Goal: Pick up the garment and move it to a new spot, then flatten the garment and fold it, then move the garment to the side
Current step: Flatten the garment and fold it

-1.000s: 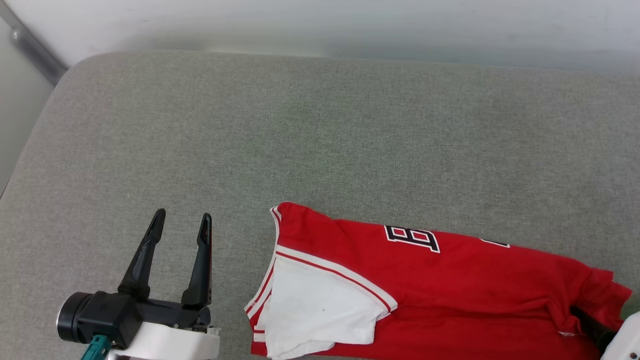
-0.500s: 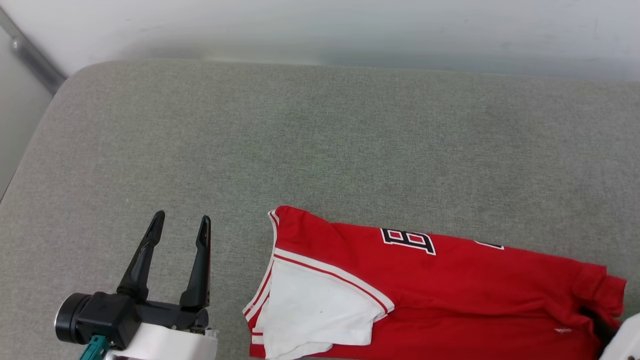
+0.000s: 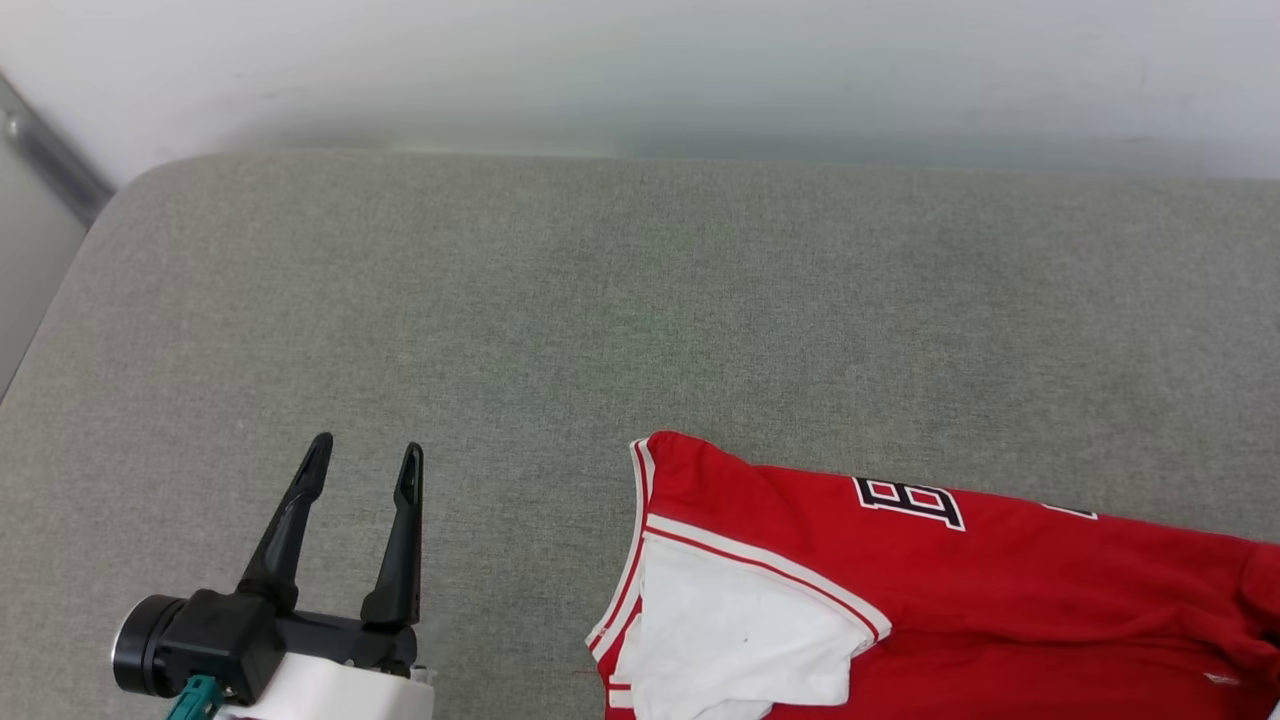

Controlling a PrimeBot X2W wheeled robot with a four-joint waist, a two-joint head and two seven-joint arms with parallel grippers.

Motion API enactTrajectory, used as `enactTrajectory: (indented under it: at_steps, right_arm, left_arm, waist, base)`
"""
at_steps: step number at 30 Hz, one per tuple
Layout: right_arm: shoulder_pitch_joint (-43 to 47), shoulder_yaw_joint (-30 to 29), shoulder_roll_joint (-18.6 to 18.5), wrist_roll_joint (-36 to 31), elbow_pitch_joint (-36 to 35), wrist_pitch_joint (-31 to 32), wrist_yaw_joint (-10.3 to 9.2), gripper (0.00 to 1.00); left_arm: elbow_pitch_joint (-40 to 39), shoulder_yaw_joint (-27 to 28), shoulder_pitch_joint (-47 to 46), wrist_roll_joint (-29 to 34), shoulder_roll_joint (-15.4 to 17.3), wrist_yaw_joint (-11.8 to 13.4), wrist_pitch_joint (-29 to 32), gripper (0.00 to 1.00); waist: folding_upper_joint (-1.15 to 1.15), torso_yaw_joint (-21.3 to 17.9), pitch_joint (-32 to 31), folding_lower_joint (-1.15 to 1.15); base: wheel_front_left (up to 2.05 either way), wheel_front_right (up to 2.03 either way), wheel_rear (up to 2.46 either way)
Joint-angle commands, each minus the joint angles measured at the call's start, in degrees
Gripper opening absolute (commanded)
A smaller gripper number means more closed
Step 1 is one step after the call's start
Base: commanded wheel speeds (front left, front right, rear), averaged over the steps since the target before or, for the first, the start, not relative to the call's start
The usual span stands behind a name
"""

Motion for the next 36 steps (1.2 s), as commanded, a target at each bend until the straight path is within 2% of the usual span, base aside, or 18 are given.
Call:
enactTrajectory:
  at_steps: [1, 6, 7, 10, 20, 26, 36]
  right_arm:
    - [0.60, 0.75, 0.64, 0.00, -1.23, 0.76, -0.05, 0.00]
    - [3.58, 4.24, 2.37, 0.51, -8.03, 4.52, -0.05, 0.00]
    - [5.36, 6.36, 3.30, 1.47, -13.13, 7.19, -0.04, 0.00]
    - [6.53, 8.65, 4.57, 2.32, -17.69, 9.69, -0.04, 0.00]
    - [6.46, 17.90, 10.84, 7.28, -28.09, 16.41, -0.04, 0.00]
    - [4.12, 24.15, 12.04, 12.56, -29.19, 16.64, -0.04, 0.00]
    - [-2.41, 35.68, 12.03, 19.99, -18.94, 8.37, -0.04, 0.00]
  left_arm:
    - [0.23, -0.18, 0.74, -0.19, 0.18, -0.08, -0.26, 1.00]
    - [0.59, -0.73, 1.42, -0.33, 0.02, -0.08, -0.25, 1.00]
    - [0.67, -0.90, 1.55, -0.41, -0.09, -0.08, -0.25, 1.00]
    - [0.61, -0.77, 1.75, -0.49, -0.28, -0.08, -0.25, 1.00]
    - [0.85, -1.34, 1.27, -0.59, -0.71, -0.08, -0.20, 1.00]
    - [0.96, -1.36, 0.97, -0.76, -0.63, -0.08, -0.20, 1.00]
    - [1.23, -2.00, -0.13, -0.93, -0.55, -0.08, -0.20, 1.00]
  waist:
    - [0.00, -0.21, -0.71, -0.01]
    - [0.00, -0.45, -2.34, -0.01]
    - [0.00, -0.33, -2.86, -0.01]
    - [0.00, -0.14, -3.15, -0.01]
    - [0.00, 1.44, -3.03, -0.01]
    - [0.00, 2.22, -2.96, -0.01]
    - [0.00, 3.79, -2.22, -0.01]
  base:
    - [0.00, 0.00, 0.00]
    - [0.00, 0.00, 0.00]
    - [0.00, 0.00, 0.00]
    - [0.00, 0.00, 0.00]
    - [0.00, 0.00, 0.00]
    - [0.00, 0.00, 0.00]
    - [0.00, 0.00, 0.00]
